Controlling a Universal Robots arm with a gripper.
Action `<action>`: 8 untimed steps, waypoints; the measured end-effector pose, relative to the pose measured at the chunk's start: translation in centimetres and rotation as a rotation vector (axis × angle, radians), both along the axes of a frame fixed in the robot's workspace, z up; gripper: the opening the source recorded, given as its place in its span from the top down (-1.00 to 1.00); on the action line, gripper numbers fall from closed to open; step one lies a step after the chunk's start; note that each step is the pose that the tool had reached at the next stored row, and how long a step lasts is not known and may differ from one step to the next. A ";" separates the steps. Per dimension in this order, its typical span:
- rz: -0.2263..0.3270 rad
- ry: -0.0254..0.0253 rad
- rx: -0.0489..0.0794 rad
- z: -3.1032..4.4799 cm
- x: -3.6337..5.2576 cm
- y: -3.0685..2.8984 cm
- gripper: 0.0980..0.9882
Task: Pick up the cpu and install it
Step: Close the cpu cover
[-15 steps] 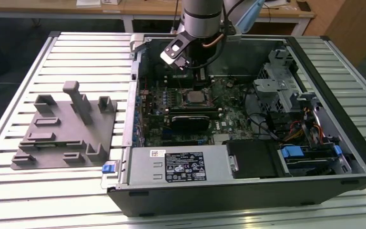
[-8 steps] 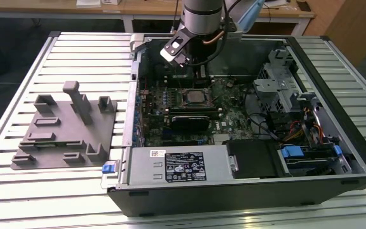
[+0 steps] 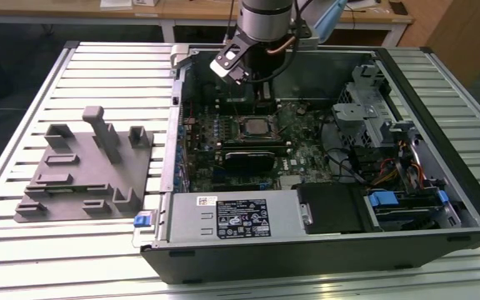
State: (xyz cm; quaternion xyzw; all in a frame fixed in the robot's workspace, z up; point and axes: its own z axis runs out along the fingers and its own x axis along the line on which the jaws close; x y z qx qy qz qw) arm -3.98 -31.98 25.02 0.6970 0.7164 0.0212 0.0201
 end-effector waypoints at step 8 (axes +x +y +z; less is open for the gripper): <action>0.000 0.0026 0.000 1.43 0.22 0.00 0.98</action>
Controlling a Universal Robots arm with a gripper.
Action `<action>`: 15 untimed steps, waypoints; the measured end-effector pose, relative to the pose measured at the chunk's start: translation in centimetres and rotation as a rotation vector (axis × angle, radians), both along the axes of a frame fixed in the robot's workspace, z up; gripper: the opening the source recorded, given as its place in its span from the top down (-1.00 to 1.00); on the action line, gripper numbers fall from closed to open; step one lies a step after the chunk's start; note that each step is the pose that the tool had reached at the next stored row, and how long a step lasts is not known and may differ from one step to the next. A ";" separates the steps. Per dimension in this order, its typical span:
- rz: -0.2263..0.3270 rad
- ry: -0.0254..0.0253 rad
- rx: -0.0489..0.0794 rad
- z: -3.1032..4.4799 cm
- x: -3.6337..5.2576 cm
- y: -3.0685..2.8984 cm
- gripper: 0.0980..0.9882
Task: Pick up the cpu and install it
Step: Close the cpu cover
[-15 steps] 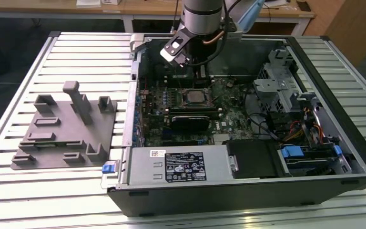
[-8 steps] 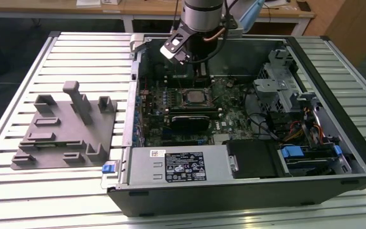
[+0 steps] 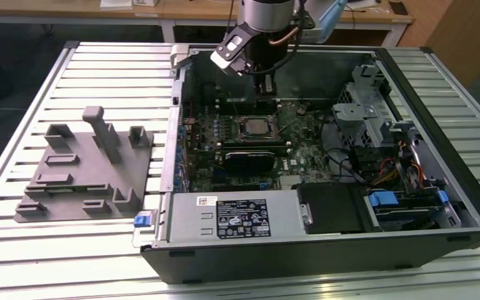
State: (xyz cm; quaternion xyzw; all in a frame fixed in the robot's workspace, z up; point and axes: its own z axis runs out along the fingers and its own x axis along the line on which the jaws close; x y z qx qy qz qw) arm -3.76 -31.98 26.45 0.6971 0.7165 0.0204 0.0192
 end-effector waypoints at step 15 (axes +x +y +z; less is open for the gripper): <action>0.000 0.0094 0.005 -0.01 0.78 -0.68 0.98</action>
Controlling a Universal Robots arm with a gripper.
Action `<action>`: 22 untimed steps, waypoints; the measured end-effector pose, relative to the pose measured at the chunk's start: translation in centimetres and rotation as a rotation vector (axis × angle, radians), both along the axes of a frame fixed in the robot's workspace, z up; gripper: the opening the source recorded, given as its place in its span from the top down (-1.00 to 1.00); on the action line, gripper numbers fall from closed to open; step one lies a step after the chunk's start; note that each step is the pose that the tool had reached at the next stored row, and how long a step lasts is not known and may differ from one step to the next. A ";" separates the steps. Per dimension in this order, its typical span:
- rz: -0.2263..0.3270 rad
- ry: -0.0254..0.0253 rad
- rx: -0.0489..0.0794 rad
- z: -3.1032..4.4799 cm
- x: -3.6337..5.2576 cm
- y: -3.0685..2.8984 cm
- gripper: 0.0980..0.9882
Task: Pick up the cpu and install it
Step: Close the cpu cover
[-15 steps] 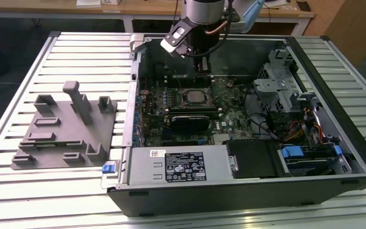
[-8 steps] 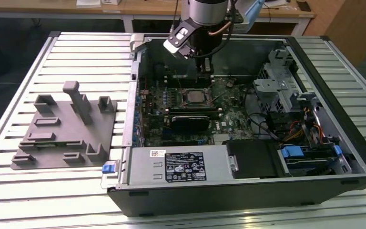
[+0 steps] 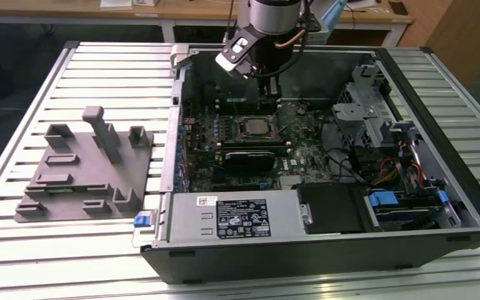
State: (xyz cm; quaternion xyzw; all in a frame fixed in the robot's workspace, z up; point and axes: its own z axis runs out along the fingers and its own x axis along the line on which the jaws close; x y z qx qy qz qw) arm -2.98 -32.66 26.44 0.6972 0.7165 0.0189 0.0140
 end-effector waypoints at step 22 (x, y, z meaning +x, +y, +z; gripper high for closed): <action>0.000 0.0000 0.000 1.04 0.97 0.00 0.98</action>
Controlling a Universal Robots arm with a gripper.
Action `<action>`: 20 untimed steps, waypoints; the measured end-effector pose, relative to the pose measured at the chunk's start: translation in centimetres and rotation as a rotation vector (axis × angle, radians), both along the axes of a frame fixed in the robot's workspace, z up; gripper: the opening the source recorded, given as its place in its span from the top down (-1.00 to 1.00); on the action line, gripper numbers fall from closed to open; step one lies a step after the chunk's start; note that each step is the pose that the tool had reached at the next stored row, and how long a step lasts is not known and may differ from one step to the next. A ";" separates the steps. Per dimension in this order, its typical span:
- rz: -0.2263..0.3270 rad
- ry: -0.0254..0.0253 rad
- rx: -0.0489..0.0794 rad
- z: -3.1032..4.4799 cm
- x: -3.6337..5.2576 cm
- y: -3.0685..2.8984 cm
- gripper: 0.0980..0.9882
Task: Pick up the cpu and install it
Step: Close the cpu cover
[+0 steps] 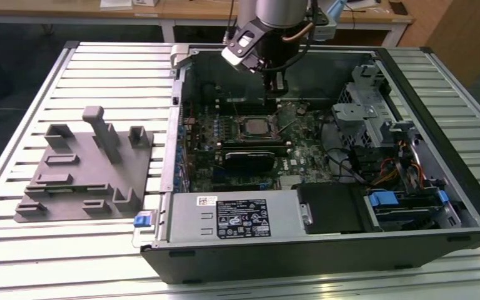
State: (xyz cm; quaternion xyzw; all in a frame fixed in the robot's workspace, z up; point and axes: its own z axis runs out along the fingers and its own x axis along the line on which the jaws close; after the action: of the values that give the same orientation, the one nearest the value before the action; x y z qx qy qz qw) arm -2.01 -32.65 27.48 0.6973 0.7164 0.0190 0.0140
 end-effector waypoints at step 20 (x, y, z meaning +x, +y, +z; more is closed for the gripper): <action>-0.001 0.0000 0.018 -0.04 1.57 0.00 0.98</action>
State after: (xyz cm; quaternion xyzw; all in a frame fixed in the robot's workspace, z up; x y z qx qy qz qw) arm -0.44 -32.65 27.44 0.6976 0.7160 0.0256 0.0075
